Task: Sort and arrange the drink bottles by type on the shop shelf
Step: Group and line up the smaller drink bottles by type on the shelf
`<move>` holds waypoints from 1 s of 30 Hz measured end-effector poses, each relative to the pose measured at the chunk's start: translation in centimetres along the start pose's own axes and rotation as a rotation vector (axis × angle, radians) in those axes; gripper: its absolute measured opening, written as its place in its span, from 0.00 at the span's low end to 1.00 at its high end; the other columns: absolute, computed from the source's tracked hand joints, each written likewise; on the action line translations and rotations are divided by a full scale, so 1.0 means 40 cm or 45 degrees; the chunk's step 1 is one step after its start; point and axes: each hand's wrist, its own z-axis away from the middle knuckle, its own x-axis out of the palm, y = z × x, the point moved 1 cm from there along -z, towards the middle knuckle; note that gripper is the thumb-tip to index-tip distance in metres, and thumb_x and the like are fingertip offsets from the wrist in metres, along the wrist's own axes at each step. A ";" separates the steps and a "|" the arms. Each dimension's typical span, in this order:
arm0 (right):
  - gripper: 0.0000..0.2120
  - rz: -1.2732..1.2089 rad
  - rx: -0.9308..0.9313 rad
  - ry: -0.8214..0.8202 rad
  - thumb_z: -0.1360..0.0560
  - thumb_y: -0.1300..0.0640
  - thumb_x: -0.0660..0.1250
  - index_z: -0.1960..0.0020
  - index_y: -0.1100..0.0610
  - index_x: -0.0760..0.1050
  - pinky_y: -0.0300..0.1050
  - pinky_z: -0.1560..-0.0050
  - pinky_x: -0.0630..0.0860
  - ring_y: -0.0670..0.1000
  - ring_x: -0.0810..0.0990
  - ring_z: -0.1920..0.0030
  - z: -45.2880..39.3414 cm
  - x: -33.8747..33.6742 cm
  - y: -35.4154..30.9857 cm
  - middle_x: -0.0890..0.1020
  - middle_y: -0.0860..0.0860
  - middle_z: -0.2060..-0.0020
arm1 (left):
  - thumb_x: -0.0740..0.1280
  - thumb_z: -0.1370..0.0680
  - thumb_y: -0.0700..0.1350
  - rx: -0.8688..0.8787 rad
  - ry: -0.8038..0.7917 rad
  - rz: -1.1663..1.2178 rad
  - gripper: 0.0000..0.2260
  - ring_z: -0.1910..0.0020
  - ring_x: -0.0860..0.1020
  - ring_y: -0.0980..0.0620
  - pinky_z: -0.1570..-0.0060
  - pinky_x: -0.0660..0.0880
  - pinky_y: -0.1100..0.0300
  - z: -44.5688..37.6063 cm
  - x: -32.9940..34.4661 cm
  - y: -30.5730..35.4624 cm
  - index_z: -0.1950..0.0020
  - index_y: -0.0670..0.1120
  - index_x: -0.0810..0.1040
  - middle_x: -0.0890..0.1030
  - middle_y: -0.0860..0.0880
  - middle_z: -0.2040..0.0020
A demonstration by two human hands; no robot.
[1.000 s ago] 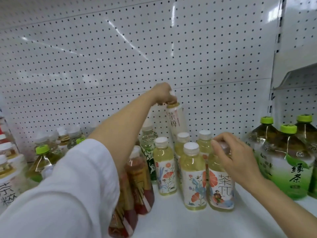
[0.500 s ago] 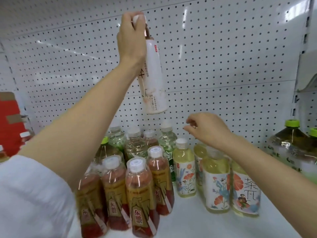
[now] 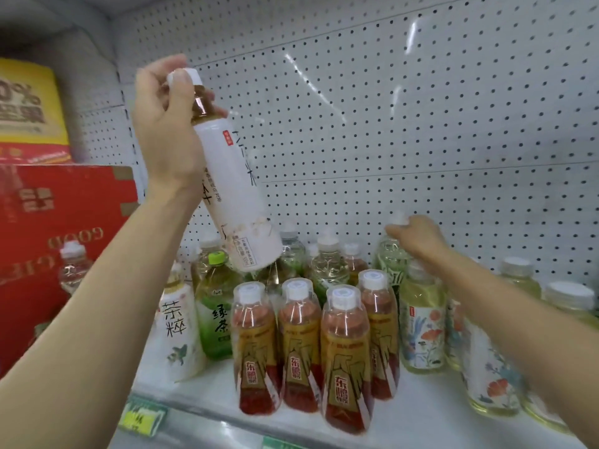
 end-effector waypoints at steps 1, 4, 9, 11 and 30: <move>0.23 -0.041 -0.012 0.075 0.21 0.50 0.64 0.33 0.66 0.72 0.45 0.66 0.73 0.53 0.79 0.60 -0.006 -0.014 -0.009 0.81 0.60 0.47 | 0.59 0.17 0.43 0.000 0.032 -0.023 0.06 0.64 0.80 0.50 0.61 0.79 0.54 0.000 -0.032 0.005 0.43 0.44 0.73 0.79 0.43 0.58; 0.23 -0.227 -0.175 0.282 0.22 0.47 0.65 0.36 0.63 0.71 0.48 0.58 0.74 0.53 0.78 0.54 -0.025 -0.060 -0.052 0.79 0.56 0.45 | 0.59 0.17 0.43 -0.010 0.103 -0.131 0.07 0.64 0.81 0.49 0.60 0.79 0.53 0.005 -0.115 0.019 0.42 0.43 0.75 0.81 0.44 0.58; 0.13 -0.603 -0.605 0.469 0.23 0.46 0.65 0.50 0.55 0.69 0.41 0.54 0.70 0.42 0.72 0.60 0.010 -0.126 -0.177 0.74 0.44 0.59 | 0.60 0.16 0.44 -0.081 0.171 -0.295 0.10 0.64 0.82 0.49 0.59 0.81 0.51 0.043 -0.235 0.023 0.42 0.41 0.78 0.83 0.46 0.58; 0.13 -0.716 -0.688 0.552 0.25 0.46 0.66 0.50 0.54 0.70 0.36 0.54 0.72 0.40 0.74 0.60 0.041 -0.142 -0.232 0.77 0.44 0.57 | 0.60 0.16 0.43 -0.130 0.200 -0.331 0.12 0.65 0.82 0.50 0.59 0.82 0.52 0.064 -0.286 0.014 0.40 0.38 0.78 0.83 0.47 0.58; 0.21 -1.061 -0.659 0.126 0.31 0.35 0.69 0.54 0.53 0.82 0.62 0.44 0.78 0.61 0.83 0.50 0.530 0.356 -0.571 0.85 0.56 0.56 | 0.61 0.16 0.42 -0.426 0.085 -0.549 0.10 0.62 0.80 0.62 0.62 0.76 0.70 0.199 -0.841 -0.095 0.42 0.50 0.81 0.84 0.48 0.52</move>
